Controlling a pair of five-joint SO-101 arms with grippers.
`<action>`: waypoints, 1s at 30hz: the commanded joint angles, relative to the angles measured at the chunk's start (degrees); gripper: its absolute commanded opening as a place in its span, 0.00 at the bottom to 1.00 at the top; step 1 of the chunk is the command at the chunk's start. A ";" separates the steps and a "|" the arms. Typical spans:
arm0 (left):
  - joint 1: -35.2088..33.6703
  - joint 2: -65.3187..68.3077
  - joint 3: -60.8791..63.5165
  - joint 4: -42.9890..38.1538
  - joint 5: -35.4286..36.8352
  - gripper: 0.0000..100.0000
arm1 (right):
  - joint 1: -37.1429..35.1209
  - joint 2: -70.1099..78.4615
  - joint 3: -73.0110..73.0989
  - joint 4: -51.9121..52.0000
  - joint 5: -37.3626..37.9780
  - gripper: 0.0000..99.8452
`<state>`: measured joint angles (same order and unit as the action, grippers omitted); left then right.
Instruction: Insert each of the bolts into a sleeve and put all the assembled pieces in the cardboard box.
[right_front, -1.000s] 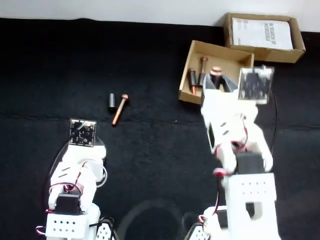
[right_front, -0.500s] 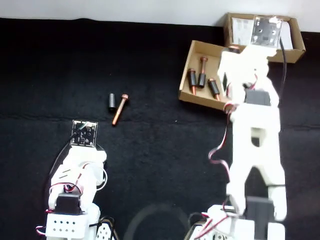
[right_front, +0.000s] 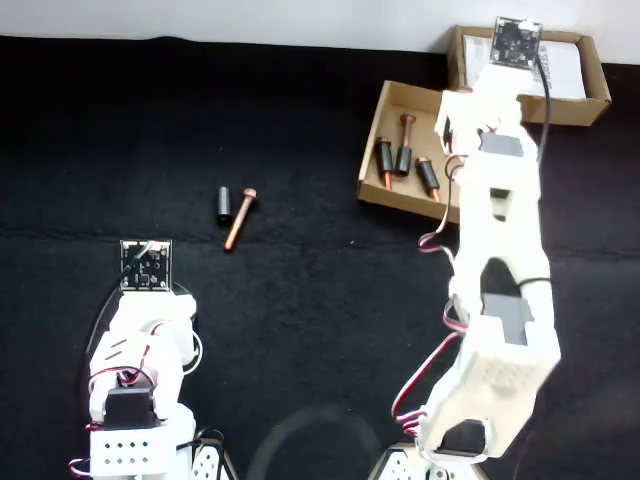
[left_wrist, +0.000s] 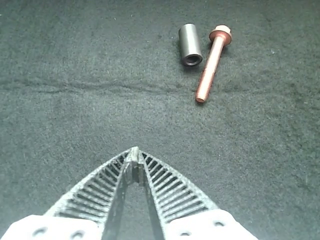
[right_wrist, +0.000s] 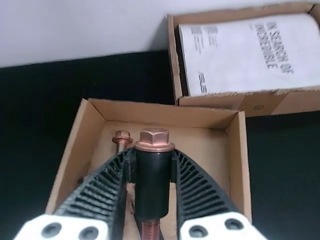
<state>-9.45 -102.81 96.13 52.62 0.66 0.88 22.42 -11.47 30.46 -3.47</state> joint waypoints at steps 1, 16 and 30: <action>-1.01 0.40 1.01 -1.14 -0.09 0.01 | 0.66 2.15 -6.11 0.04 -0.53 0.01; -1.10 0.48 1.01 -1.14 -0.18 0.01 | 2.95 12.00 -6.90 11.03 -0.53 0.01; -1.10 0.48 1.01 -1.14 -0.18 0.01 | 2.95 11.56 -6.99 11.12 -0.26 0.01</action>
<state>-9.98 -102.46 96.13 52.53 0.66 3.43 35.43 -14.81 41.36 -3.47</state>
